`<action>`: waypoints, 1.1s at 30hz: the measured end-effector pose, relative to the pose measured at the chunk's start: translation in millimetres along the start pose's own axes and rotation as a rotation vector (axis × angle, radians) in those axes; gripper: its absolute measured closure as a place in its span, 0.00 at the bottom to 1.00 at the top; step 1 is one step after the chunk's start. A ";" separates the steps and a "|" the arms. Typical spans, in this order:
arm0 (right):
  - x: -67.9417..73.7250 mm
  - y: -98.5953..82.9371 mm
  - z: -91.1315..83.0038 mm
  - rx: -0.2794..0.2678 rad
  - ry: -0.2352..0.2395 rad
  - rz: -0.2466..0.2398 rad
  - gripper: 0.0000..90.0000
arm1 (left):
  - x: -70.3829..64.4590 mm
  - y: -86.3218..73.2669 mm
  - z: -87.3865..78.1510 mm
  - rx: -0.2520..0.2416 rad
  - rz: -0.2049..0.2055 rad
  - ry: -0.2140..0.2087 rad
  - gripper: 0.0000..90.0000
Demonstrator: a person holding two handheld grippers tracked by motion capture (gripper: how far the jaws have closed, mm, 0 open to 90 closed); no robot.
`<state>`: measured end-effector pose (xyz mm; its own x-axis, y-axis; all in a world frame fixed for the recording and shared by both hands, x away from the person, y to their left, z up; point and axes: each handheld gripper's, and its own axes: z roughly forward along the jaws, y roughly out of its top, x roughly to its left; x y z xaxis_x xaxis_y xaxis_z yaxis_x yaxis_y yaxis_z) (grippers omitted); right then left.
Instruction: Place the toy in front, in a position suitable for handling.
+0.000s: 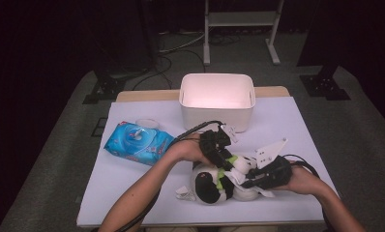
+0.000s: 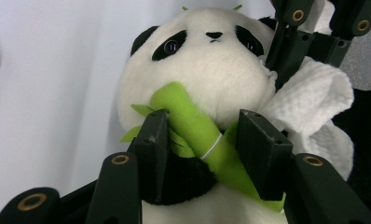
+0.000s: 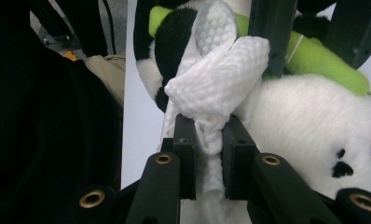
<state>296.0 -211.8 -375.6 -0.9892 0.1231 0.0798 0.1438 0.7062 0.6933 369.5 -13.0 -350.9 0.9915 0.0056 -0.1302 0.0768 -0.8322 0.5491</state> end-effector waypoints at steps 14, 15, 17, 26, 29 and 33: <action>-7.2 8.0 -20.9 -0.043 -0.072 -0.012 0.86 | 2.2 -1.6 -14.2 -0.060 0.033 0.050 0.80; -10.3 9.3 -23.9 -0.050 -0.084 -0.011 0.86 | 2.0 -1.2 -14.6 -0.063 0.038 0.042 0.80; -15.6 11.4 -27.9 -0.054 -0.117 -0.006 0.86 | 1.6 0.3 -16.5 -0.070 0.045 0.048 0.80; -22.8 16.1 -27.1 -0.041 -0.146 -0.004 0.86 | -1.0 1.2 -27.2 -0.066 0.059 0.078 0.80; -22.1 20.4 -19.0 -0.034 -0.132 -0.011 0.86 | -3.0 -3.4 -22.4 -0.053 0.051 0.070 0.79; -21.3 21.2 -14.6 -0.030 -0.118 -0.019 0.86 | -6.5 -9.9 -20.0 -0.087 0.045 0.049 0.79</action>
<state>319.7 -209.6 -352.1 -0.9812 0.1924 -0.0166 0.1228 0.6878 0.7154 364.3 6.3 -339.0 0.9979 -0.0015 -0.0645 0.0391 -0.7808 0.6236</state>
